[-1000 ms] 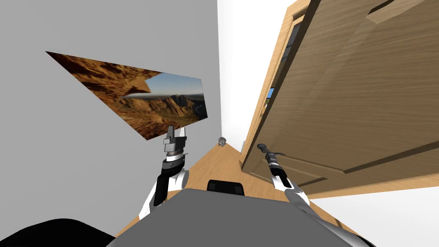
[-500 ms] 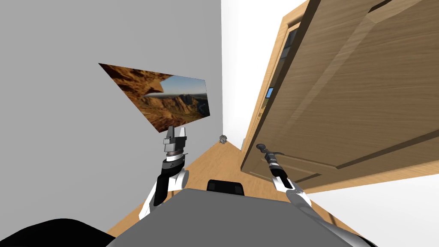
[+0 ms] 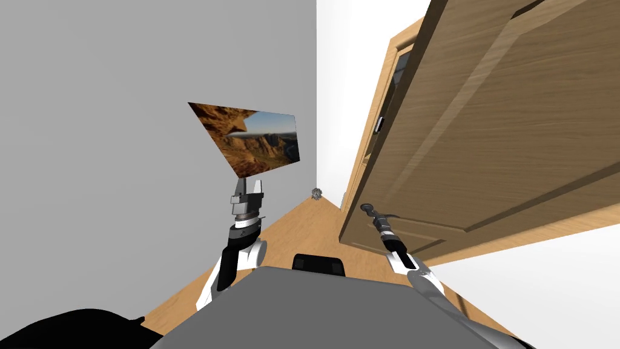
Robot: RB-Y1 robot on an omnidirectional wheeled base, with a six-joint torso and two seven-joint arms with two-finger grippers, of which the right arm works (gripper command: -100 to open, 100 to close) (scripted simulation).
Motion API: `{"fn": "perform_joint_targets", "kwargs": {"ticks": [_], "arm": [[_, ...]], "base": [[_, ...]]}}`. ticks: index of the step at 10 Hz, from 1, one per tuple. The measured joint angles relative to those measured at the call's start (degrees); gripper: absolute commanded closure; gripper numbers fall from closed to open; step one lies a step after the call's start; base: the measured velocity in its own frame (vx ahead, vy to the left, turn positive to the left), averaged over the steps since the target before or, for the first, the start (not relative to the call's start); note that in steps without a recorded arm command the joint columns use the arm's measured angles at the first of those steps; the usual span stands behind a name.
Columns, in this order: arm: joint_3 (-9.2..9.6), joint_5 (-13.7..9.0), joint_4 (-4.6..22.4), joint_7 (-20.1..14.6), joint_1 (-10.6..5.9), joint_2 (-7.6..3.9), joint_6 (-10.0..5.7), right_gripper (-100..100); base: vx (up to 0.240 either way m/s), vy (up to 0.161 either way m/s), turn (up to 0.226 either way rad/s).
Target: Pull the door open
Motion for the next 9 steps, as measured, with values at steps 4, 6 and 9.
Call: {"fn": "perform_joint_targets", "kwargs": {"ticks": [4,6,9], "arm": [[1.28,1.1,0.0,-2.0,0.94,-1.00,-1.76,100],[2.44,2.1,0.6,-3.4,1.44,-1.66,-3.51,100],[4.03,3.4,-1.2,-5.8,3.12,-2.74,-4.89,100]], "base": [[-0.186,-0.057,0.083],[-0.208,-0.092,0.092],[-0.176,-0.050,0.051]]}}
